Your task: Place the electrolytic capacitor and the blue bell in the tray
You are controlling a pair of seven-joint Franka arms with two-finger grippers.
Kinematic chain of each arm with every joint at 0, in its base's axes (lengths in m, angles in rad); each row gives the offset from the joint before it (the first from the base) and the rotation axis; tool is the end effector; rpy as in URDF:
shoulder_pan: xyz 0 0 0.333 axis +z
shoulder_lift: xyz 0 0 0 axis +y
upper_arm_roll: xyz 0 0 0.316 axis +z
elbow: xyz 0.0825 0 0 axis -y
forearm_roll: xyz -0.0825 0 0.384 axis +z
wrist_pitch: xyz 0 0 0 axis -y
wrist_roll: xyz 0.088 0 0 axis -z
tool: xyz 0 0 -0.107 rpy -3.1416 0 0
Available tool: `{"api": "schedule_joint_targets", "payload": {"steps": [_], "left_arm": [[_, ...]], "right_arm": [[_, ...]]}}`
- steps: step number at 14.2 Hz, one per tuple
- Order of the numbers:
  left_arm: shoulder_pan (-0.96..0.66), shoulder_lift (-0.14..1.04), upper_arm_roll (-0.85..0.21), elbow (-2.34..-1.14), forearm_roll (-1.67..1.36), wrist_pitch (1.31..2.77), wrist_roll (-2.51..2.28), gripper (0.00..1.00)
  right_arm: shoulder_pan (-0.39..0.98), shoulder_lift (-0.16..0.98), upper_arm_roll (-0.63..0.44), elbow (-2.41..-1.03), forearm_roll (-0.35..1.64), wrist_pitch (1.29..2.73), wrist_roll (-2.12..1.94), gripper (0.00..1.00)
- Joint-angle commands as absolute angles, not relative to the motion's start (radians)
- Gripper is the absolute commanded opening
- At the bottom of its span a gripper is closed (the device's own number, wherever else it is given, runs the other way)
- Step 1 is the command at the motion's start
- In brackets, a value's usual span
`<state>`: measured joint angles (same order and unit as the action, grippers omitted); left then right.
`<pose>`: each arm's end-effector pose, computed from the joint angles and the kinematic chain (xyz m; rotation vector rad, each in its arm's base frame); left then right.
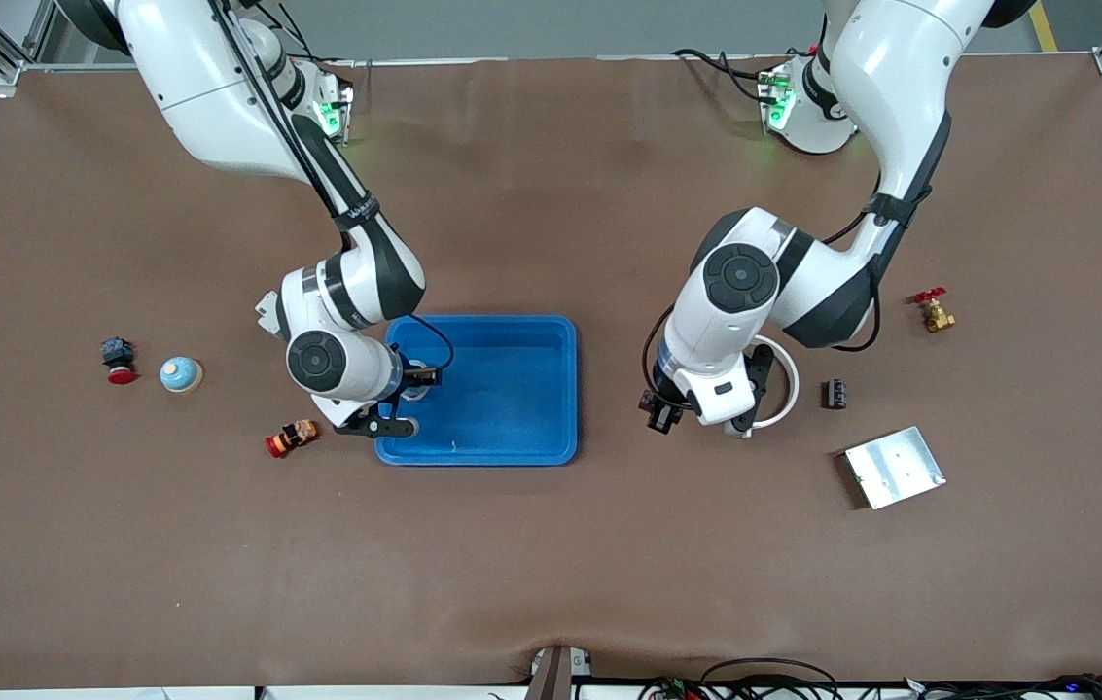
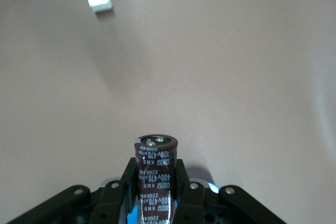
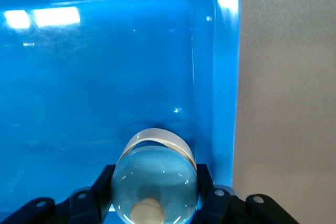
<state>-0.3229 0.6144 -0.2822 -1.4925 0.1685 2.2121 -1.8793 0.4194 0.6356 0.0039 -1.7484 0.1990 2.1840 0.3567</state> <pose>0.6156 -0.3752 0.3344 2.4498 1.7521 0.0402 0.5836 0.2707 0.1942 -3.0518 0.0993 0.3722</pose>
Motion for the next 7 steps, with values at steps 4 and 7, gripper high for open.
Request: {"api": "schedule_joint_targets", "payload": {"steps": [4,7], "left_arm": [[-0.540,0.868,-0.101,-1.128,0.129,2.147,-2.212,0.00],[-0.592,0.968,-0.095,-0.959,0.129,2.154,-2.311,0.00]], "right_arm": [[0.431,0.595,-0.002,-1.776,0.221,2.161,0.411,1.00],[0.405,0.562,-0.018,-1.764,0.219,2.116,0.397,1.00]]}}
